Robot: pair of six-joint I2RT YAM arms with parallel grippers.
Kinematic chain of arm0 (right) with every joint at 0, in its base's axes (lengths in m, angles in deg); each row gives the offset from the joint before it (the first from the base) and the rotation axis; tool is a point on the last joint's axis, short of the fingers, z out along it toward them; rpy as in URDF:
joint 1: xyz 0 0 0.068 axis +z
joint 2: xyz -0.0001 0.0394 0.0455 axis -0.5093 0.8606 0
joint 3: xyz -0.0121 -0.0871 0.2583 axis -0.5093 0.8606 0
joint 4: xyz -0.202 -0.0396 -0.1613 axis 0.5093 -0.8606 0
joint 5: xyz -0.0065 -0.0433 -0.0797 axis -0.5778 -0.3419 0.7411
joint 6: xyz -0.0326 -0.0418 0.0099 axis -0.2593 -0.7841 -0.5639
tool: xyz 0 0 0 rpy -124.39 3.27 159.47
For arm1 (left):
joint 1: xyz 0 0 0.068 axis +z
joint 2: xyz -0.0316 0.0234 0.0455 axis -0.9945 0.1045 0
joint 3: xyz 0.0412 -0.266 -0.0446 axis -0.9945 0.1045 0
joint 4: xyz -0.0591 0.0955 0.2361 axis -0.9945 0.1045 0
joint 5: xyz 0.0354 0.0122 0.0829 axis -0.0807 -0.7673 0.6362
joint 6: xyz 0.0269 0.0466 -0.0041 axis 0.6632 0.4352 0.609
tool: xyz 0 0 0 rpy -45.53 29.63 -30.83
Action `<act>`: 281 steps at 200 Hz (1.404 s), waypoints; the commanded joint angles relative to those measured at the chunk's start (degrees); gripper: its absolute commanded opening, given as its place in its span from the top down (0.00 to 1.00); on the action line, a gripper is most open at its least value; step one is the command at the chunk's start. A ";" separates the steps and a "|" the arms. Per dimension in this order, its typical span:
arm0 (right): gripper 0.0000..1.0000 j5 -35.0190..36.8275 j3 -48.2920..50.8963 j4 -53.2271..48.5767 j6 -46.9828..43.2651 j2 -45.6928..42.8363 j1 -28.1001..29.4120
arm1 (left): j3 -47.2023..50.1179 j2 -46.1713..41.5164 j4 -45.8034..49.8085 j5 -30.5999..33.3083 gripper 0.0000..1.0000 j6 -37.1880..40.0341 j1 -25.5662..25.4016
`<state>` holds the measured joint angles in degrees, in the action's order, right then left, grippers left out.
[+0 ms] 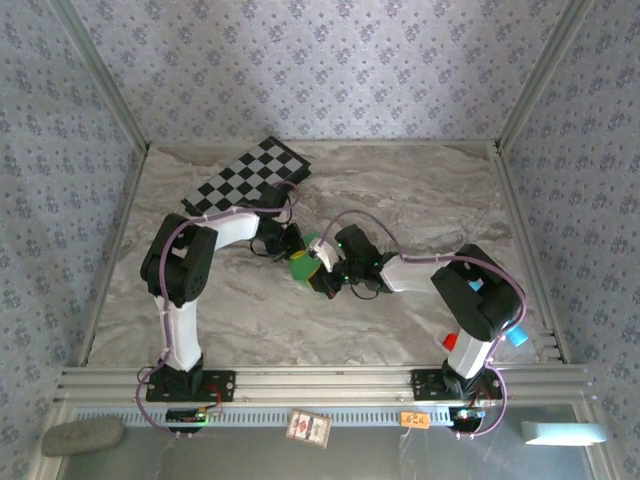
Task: Fold a paper plane with a square sheet of paper (pick it up from the middle)
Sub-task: Third fold the triangle at the center of the table.
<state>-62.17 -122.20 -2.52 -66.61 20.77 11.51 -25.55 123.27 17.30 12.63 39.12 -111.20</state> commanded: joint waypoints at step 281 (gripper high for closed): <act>1.00 18.44 -5.40 -8.57 9.54 3.30 -0.56 | -2.26 3.71 4.22 0.21 0.96 2.49 -1.28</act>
<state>-45.12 -126.40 -9.43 -58.08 23.39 10.64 -27.47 124.41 18.90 12.36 41.18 -111.55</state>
